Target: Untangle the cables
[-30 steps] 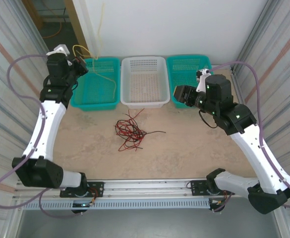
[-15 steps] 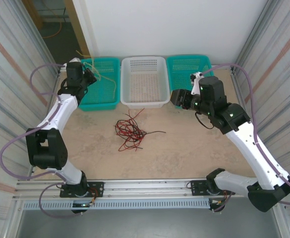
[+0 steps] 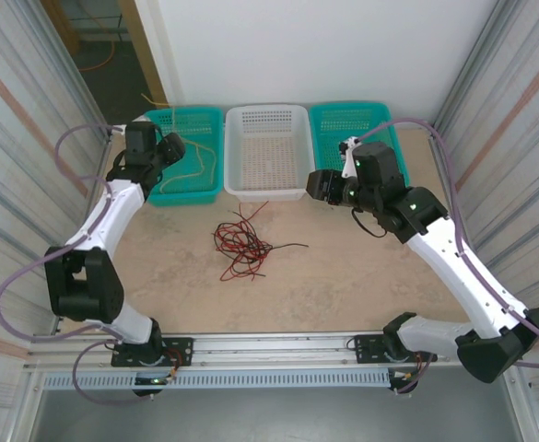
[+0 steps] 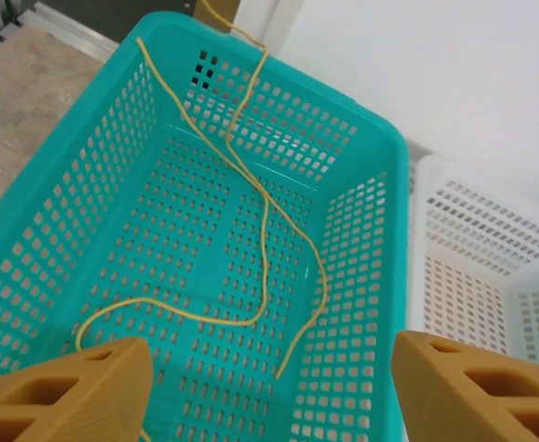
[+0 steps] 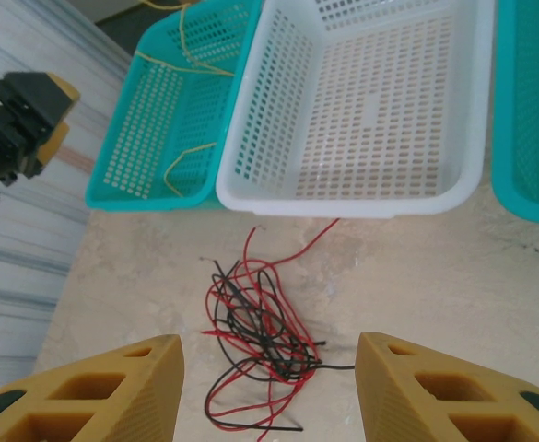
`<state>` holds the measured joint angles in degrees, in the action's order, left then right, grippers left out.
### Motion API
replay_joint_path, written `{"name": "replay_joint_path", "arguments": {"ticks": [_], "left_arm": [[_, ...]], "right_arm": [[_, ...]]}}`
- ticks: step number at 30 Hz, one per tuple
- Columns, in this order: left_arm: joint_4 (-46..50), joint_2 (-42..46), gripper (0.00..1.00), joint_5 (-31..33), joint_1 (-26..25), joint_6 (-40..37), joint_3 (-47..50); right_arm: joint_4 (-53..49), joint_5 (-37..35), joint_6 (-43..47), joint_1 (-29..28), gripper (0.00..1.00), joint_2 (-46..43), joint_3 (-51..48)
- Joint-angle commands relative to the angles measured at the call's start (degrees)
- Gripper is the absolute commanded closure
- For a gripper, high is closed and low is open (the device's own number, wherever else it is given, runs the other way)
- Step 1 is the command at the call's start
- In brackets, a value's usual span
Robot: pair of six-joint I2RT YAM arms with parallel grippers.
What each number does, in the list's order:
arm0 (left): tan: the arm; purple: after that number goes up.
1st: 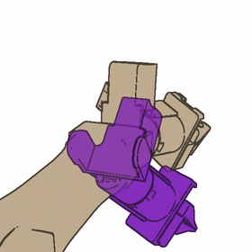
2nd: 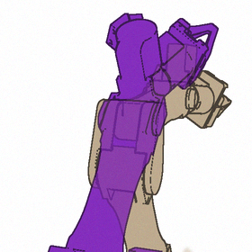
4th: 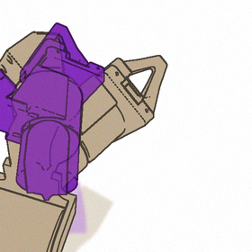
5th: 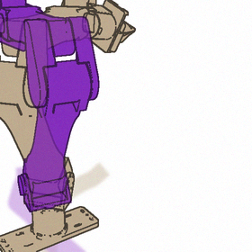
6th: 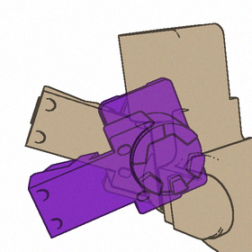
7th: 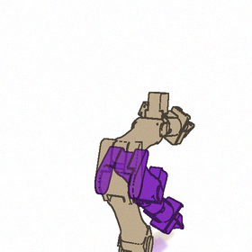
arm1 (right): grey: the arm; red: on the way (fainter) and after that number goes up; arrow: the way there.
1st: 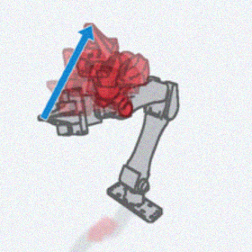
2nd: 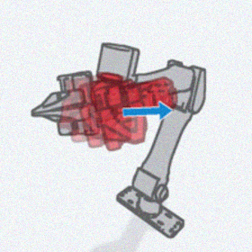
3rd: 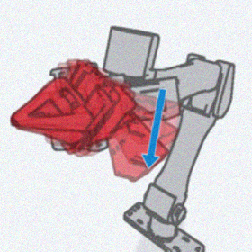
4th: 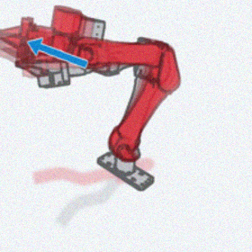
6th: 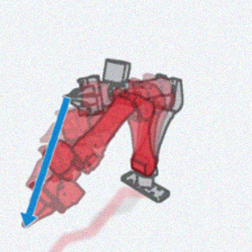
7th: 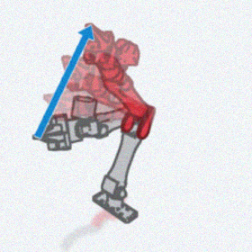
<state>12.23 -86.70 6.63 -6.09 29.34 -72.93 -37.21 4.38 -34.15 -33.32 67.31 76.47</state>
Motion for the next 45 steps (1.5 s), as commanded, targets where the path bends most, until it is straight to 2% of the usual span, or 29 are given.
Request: {"name": "replay_joint_path", "arguments": {"ticks": [1,4,6,10,11,14,18,21,24,34,45], "left_arm": [[3.3,8.2,0.3,2.3,-4.1,-5.8,0.8],[6.0,14.1,0.3,-0.5,-9.1,-10.0,3.9],[7.8,18.4,0.32,-5.0,-11.8,-11.8,7.3],[13.0,28.2,0.31,-16.8,-14.6,-9.3,15.7],[14.3,30.4,0.31,-18.1,-15.2,-8.8,17.4],[18.7,36.9,0.3,-19.5,-16.6,-6.4,22.0],[22.1,42.1,0.32,-17.9,-16.9,-1.1,27.7],[21.6,43.2,0.37,-19.5,-17.0,2.7,32.0],[18.7,43.1,0.37,-20.6,-17.2,6.5,35.0],[15.6,36.9,0.38,-20.6,-18.0,7.7,34.4],[15.2,36.5,0.38,-19.6,-19.5,8.2,33.7]], "right_arm": [[0.5,-0.9,-1.2,-2.0,0.49,1.0,-1.3],[0.9,-2.1,-1.9,-4.2,0.49,1.9,-3.5],[2.1,-1.4,-3.2,-5.3,0.49,3.2,-5.3],[3.9,-0.6,-5.0,-8.4,0.49,7.4,-8.1],[4.2,-0.6,-5.3,-9.1,0.49,8.4,-8.5],[5.4,-0.6,-5.7,-11.2,0.48,12.4,-8.9],[6.5,-0.5,-5.6,-13.0,0.48,18.2,-7.4],[7.3,1.2,-4.8,-13.3,0.47,22.6,-5.9],[7.1,2.1,-4.2,-13.3,0.48,26.2,-3.9],[6.9,2.9,-1.5,-13.4,0.51,34.4,1.5],[7.0,1.6,-0.2,-13.5,0.68,38.5,1.6]]}}
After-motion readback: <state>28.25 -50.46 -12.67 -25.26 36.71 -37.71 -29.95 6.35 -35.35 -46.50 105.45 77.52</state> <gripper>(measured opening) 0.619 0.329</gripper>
